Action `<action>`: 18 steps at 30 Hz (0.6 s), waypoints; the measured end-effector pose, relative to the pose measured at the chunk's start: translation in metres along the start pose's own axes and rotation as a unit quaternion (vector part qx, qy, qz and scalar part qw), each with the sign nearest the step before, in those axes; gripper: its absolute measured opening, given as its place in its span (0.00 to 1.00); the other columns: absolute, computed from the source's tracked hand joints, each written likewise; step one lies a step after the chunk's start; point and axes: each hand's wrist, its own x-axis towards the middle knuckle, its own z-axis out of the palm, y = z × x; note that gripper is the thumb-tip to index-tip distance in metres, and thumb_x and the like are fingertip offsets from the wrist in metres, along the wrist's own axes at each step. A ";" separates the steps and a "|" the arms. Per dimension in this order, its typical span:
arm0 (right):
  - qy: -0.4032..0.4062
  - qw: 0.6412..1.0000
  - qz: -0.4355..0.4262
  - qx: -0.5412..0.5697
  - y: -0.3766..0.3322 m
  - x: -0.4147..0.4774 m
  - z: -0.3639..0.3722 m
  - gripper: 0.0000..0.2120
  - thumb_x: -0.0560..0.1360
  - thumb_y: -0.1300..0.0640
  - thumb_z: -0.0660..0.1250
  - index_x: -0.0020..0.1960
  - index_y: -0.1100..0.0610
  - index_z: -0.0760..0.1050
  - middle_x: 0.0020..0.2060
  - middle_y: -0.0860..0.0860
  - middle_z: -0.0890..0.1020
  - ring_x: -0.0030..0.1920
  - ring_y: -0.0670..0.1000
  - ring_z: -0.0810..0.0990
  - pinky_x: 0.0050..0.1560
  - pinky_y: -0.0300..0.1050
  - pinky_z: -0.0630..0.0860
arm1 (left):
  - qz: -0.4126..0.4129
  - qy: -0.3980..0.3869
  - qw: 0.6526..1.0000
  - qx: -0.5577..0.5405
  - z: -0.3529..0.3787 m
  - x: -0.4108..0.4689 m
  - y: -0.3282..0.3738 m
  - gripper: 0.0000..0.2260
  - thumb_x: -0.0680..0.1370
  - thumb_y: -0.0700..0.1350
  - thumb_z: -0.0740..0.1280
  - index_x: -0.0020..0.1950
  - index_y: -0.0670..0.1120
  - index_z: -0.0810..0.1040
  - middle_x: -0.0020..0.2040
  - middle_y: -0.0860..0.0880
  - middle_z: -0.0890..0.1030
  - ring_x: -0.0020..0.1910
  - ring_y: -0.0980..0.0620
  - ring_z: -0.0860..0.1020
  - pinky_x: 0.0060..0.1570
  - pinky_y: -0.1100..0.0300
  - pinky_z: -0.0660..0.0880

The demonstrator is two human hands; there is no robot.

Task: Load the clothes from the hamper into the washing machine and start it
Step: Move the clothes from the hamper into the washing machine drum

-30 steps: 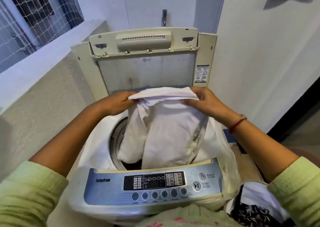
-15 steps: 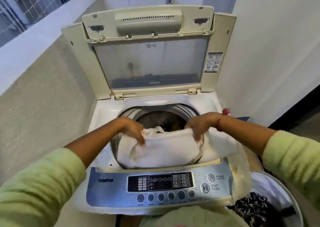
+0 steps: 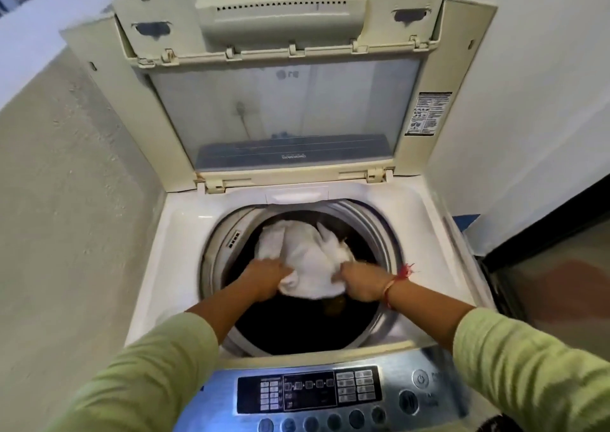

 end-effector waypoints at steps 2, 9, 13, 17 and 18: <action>-0.217 0.976 0.001 -0.016 -0.004 -0.001 0.017 0.20 0.76 0.62 0.61 0.68 0.56 0.69 0.66 0.57 0.72 0.65 0.58 0.71 0.64 0.46 0.67 | -0.047 -0.347 0.936 -0.035 0.021 0.004 0.007 0.24 0.80 0.49 0.60 0.74 0.44 0.63 0.73 0.42 0.66 0.70 0.42 0.68 0.67 0.50 0.66; -0.126 0.984 0.024 0.124 -0.002 -0.007 0.021 0.18 0.76 0.57 0.64 0.65 0.57 0.72 0.63 0.55 0.75 0.62 0.55 0.73 0.63 0.44 0.68 | -0.103 -0.426 0.875 -0.207 0.034 0.006 0.042 0.25 0.77 0.51 0.65 0.73 0.48 0.65 0.71 0.45 0.68 0.65 0.42 0.72 0.63 0.50 0.72; -0.036 0.979 0.016 0.198 0.006 -0.025 -0.009 0.17 0.77 0.57 0.63 0.65 0.57 0.72 0.60 0.55 0.77 0.57 0.51 0.75 0.57 0.40 0.69 | -0.127 -0.291 0.881 -0.352 -0.002 0.017 0.045 0.17 0.79 0.51 0.62 0.67 0.51 0.71 0.62 0.49 0.72 0.55 0.49 0.74 0.54 0.55 0.75; 0.066 0.949 -0.018 0.309 0.019 -0.076 -0.048 0.12 0.76 0.58 0.64 0.60 0.54 0.75 0.47 0.47 0.79 0.50 0.47 0.76 0.55 0.40 0.71 | -0.076 -0.148 0.895 -0.414 -0.079 0.034 0.069 0.09 0.79 0.45 0.63 0.58 0.47 0.77 0.50 0.45 0.75 0.44 0.52 0.75 0.46 0.58 0.71; 0.092 0.940 -0.020 0.327 0.024 -0.095 -0.057 0.12 0.76 0.57 0.65 0.59 0.53 0.76 0.46 0.46 0.79 0.50 0.46 0.76 0.54 0.38 0.71 | -0.036 -0.115 0.903 -0.413 -0.101 0.034 0.081 0.09 0.79 0.43 0.64 0.58 0.44 0.78 0.50 0.45 0.76 0.42 0.55 0.74 0.46 0.59 0.71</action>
